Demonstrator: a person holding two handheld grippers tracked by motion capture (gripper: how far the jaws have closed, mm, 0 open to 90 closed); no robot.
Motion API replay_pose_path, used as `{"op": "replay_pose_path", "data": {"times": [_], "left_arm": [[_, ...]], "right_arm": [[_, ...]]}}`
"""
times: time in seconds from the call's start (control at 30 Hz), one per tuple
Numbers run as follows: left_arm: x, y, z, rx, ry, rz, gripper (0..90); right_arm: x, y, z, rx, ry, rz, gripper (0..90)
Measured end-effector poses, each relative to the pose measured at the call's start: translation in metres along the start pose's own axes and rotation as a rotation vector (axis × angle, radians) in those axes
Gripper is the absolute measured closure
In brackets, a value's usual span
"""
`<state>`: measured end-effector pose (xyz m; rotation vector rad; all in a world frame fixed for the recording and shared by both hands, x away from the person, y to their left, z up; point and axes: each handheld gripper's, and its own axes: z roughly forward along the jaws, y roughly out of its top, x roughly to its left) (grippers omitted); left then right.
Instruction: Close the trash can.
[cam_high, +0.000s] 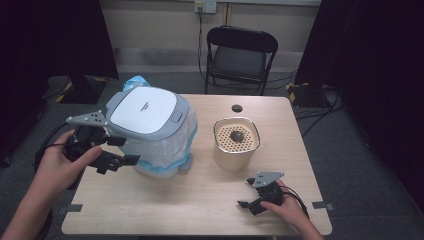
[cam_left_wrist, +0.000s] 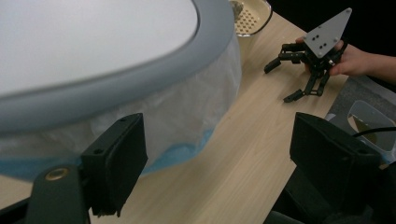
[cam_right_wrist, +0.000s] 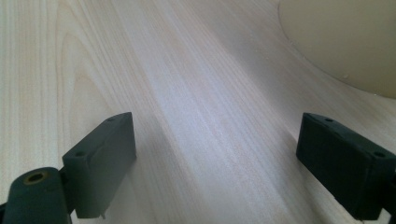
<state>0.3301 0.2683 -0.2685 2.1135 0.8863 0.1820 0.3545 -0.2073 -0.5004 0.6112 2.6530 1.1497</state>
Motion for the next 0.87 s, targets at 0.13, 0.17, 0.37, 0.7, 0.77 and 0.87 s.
{"op": "replay_pose_path", "data": {"times": [0.13,0.17,0.37,0.7,0.77,0.87], "left_arm": [[0.002,-0.023,0.008,0.02,-0.01,-0.02,18.5],[0.003,-0.029,0.011,0.019,-0.006,-0.028,18.5],[0.004,-0.066,0.034,0.025,-0.034,-0.054,18.5],[0.005,-0.108,0.073,0.01,-0.062,-0.075,18.2],[0.005,-0.113,0.078,0.016,-0.064,-0.072,18.2],[0.002,-0.12,0.087,0.013,-0.076,-0.074,18.2]], "right_arm": [[0.0,0.0,0.0,0.0,0.0,0.001,11.3],[0.0,0.0,0.0,0.001,0.001,0.002,11.2],[0.0,0.0,0.0,0.002,0.002,0.001,11.3],[0.0,0.0,0.0,0.002,0.002,0.001,11.3],[0.0,0.0,0.0,0.002,0.002,0.001,11.2],[0.0,0.0,0.0,0.002,0.002,0.001,11.3]]}}
